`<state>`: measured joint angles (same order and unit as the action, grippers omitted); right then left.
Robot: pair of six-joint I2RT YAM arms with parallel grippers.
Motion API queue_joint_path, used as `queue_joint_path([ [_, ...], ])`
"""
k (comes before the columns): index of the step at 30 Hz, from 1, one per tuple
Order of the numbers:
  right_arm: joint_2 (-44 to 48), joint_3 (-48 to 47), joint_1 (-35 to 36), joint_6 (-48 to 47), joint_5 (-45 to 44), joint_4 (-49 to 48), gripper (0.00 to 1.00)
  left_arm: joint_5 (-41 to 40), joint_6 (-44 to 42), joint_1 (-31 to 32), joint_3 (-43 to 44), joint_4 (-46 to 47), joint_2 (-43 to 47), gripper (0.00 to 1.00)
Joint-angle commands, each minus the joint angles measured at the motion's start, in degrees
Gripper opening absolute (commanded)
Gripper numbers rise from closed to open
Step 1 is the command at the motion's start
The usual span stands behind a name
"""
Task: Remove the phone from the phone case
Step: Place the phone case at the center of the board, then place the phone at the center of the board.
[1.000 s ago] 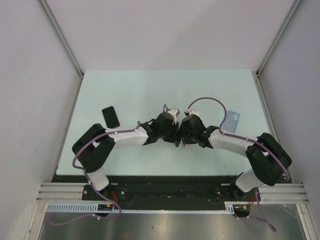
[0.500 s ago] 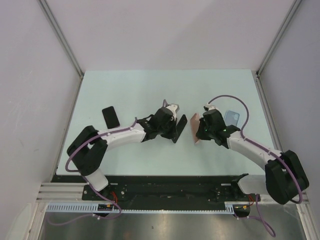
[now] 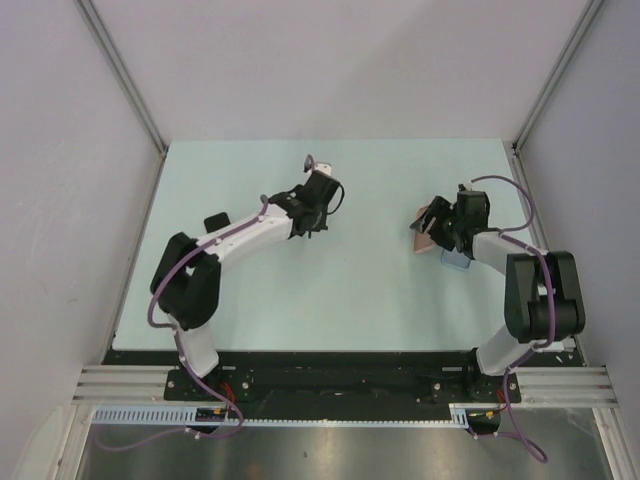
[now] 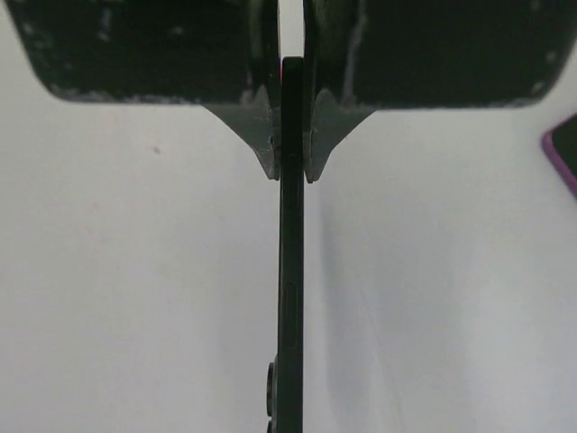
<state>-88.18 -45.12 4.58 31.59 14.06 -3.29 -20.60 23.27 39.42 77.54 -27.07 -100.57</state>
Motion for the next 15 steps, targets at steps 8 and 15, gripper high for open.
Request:
queue_joint_path([
  [8,3.5,-8.7,-0.6,1.1,-24.2,16.7,0.95,-22.4,-8.9,-2.8,20.9,-12.1,-18.7,0.03],
  [15,20.3,-3.9,5.6,0.7,-33.4,23.4,1.00,-19.8,-11.5,-2.7,25.5,-14.2,-24.1,0.62],
])
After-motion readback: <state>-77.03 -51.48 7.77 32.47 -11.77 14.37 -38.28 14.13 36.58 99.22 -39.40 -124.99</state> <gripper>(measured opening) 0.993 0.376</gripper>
